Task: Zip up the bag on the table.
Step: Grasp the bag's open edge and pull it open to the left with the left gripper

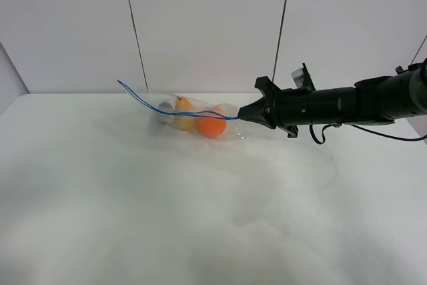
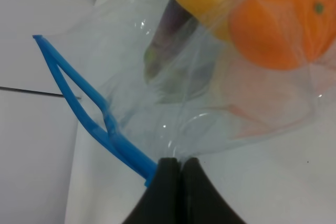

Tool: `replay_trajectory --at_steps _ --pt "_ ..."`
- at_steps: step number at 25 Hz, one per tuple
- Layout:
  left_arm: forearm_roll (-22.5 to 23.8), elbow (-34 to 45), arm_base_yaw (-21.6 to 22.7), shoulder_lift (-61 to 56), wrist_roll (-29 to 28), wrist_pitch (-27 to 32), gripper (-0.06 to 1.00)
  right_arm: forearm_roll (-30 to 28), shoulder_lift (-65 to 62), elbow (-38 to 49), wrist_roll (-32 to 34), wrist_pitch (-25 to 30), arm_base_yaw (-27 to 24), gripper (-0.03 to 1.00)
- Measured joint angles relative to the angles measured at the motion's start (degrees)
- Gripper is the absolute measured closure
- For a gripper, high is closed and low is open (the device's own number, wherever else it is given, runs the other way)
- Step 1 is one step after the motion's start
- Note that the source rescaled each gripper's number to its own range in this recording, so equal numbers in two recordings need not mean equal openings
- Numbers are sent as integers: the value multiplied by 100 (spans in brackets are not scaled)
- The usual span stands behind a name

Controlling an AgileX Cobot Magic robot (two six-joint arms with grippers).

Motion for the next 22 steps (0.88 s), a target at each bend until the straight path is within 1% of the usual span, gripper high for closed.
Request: replay_trajectory --at_steps 3,7,16,22 --pt "0 -67 0 139 0 -93 -6 -7 0 0 0 -2 0 97" --pt "0 -234 0 753 13 -241 -6 -18 0 0 0 -2 0 97" --pt "0 -1012 0 2071 165 -1348 -6 -29 0 0 0 -12 0 97" --pt "0 -1443 0 3041 198 -1868 -6 -34 0 0 0 -12 0 97"
